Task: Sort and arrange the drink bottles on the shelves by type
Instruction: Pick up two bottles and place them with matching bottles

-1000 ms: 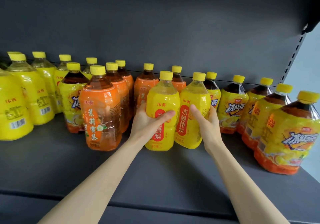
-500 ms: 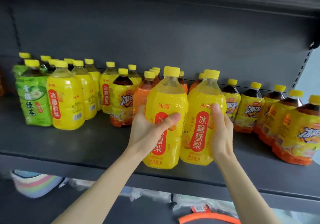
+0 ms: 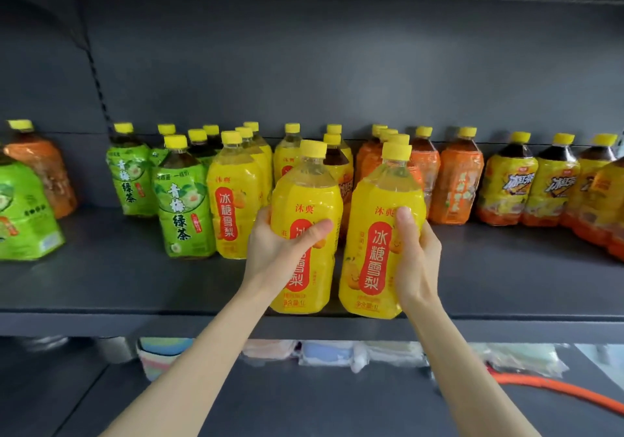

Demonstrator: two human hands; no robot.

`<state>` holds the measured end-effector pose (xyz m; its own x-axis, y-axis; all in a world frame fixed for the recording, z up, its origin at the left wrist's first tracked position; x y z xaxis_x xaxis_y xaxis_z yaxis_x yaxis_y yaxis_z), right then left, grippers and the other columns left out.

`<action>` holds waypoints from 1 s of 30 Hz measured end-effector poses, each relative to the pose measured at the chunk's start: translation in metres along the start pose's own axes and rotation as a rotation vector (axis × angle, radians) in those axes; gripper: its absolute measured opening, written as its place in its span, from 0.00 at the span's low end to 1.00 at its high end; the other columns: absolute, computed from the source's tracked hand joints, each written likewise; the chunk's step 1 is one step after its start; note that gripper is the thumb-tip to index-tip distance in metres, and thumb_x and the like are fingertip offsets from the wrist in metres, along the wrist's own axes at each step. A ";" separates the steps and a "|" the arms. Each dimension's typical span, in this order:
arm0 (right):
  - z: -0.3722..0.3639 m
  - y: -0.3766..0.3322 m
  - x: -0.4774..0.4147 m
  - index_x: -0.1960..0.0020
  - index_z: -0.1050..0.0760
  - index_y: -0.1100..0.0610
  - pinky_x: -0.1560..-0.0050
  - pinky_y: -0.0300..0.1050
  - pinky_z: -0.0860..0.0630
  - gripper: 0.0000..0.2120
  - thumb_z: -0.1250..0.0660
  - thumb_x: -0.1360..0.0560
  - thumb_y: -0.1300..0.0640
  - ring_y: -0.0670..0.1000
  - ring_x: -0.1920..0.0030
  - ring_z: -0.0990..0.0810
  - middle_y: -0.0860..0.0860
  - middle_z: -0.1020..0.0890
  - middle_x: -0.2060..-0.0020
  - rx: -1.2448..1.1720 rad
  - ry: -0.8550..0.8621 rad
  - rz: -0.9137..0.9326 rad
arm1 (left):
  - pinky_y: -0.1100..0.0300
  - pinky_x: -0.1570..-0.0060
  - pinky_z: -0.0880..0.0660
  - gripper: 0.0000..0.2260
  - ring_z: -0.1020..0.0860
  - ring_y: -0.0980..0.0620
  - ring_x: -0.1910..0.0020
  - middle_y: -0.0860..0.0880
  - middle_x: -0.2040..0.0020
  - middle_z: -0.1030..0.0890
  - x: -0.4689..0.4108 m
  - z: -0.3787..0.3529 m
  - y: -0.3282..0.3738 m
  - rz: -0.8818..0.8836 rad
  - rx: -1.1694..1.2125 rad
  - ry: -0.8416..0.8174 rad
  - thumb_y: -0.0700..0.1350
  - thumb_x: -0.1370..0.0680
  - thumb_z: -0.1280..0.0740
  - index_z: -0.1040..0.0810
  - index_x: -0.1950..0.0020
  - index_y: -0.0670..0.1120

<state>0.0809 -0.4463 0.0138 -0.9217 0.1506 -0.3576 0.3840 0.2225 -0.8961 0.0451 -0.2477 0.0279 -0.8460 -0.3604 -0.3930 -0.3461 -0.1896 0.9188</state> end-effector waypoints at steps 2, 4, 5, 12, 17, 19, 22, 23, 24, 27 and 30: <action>-0.009 0.002 0.000 0.45 0.24 0.49 0.58 0.42 0.19 0.20 0.37 0.31 0.39 0.50 0.52 0.15 0.50 0.15 0.52 0.012 0.003 0.012 | 0.66 0.60 0.28 0.34 0.22 0.59 0.51 0.53 0.47 0.20 -0.011 0.008 -0.007 0.002 0.019 0.008 0.58 0.38 0.27 0.31 0.35 0.49; -0.016 0.004 -0.001 0.46 0.24 0.48 0.58 0.42 0.19 0.19 0.36 0.32 0.39 0.51 0.52 0.16 0.50 0.16 0.52 0.027 0.005 0.017 | 0.67 0.60 0.28 0.35 0.23 0.59 0.51 0.54 0.47 0.22 -0.022 0.013 -0.014 0.001 0.027 0.019 0.58 0.37 0.28 0.32 0.33 0.50; -0.018 0.006 -0.002 0.46 0.24 0.48 0.58 0.43 0.19 0.20 0.35 0.32 0.38 0.51 0.51 0.16 0.50 0.16 0.51 0.034 0.005 0.020 | 0.68 0.60 0.29 0.34 0.24 0.59 0.52 0.54 0.46 0.23 -0.027 0.014 -0.018 -0.002 0.026 0.021 0.57 0.36 0.27 0.33 0.33 0.50; -0.022 0.014 -0.008 0.47 0.24 0.45 0.55 0.46 0.19 0.25 0.36 0.39 0.32 0.51 0.50 0.16 0.49 0.16 0.50 0.062 0.024 0.037 | 0.71 0.60 0.31 0.30 0.25 0.61 0.51 0.55 0.45 0.25 -0.061 0.003 -0.036 -0.016 0.002 -0.004 0.52 0.30 0.28 0.37 0.32 0.50; -0.023 0.017 -0.012 0.45 0.24 0.46 0.53 0.48 0.18 0.27 0.36 0.38 0.32 0.52 0.49 0.16 0.50 0.16 0.49 0.079 0.018 0.048 | 0.62 0.53 0.28 0.36 0.25 0.51 0.44 0.47 0.38 0.26 -0.077 -0.010 -0.047 -0.011 -0.036 0.069 0.57 0.31 0.28 0.43 0.31 0.48; -0.023 0.019 -0.013 0.43 0.24 0.48 0.52 0.50 0.18 0.29 0.36 0.37 0.32 0.53 0.49 0.16 0.52 0.16 0.48 0.077 0.009 0.051 | 0.66 0.55 0.30 0.35 0.25 0.51 0.43 0.47 0.37 0.27 -0.078 -0.014 -0.047 -0.026 -0.080 0.097 0.56 0.30 0.29 0.43 0.31 0.46; -0.022 0.020 -0.015 0.43 0.24 0.49 0.53 0.49 0.18 0.29 0.36 0.37 0.33 0.52 0.50 0.16 0.51 0.16 0.49 0.077 0.005 0.056 | 0.62 0.47 0.27 0.38 0.28 0.48 0.37 0.46 0.33 0.29 -0.072 -0.015 -0.047 -0.096 -0.213 0.096 0.60 0.30 0.31 0.42 0.28 0.45; -0.021 0.020 -0.015 0.43 0.24 0.48 0.53 0.48 0.18 0.28 0.36 0.37 0.32 0.52 0.50 0.16 0.51 0.16 0.49 0.081 0.003 0.057 | 0.56 0.41 0.28 0.40 0.30 0.47 0.34 0.46 0.31 0.31 -0.068 -0.013 -0.048 -0.129 -0.292 0.099 0.62 0.31 0.32 0.43 0.26 0.45; -0.022 0.020 -0.015 0.44 0.24 0.48 0.54 0.47 0.18 0.28 0.36 0.37 0.32 0.52 0.50 0.16 0.50 0.16 0.49 0.081 0.003 0.057 | 0.53 0.37 0.30 0.42 0.32 0.46 0.32 0.45 0.30 0.33 -0.062 -0.010 -0.047 -0.175 -0.376 0.115 0.62 0.31 0.32 0.43 0.25 0.44; -0.024 0.020 -0.016 0.43 0.24 0.48 0.54 0.46 0.18 0.28 0.37 0.37 0.32 0.51 0.50 0.16 0.50 0.16 0.49 0.080 0.005 0.060 | 0.56 0.41 0.32 0.39 0.31 0.43 0.34 0.40 0.33 0.32 -0.051 0.000 -0.037 -0.356 -0.560 0.192 0.57 0.31 0.28 0.38 0.27 0.40; -0.029 0.020 -0.016 0.43 0.25 0.48 0.56 0.43 0.19 0.28 0.37 0.37 0.33 0.50 0.50 0.16 0.50 0.16 0.49 0.088 0.023 0.070 | 0.58 0.47 0.31 0.37 0.29 0.42 0.36 0.39 0.34 0.30 -0.055 0.005 -0.033 -0.400 -0.629 0.181 0.56 0.30 0.29 0.37 0.28 0.39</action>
<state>0.1046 -0.4158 0.0090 -0.8910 0.1848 -0.4147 0.4399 0.1253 -0.8893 0.1009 -0.2171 0.0192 -0.6067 -0.2886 -0.7407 -0.2697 -0.8018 0.5333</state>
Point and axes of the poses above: each hand's wrist, its own x-axis away from the middle knuckle, its own z-axis out of the back of the hand, y = z × x, the point moved 6 cm from there along -x, towards the middle knuckle
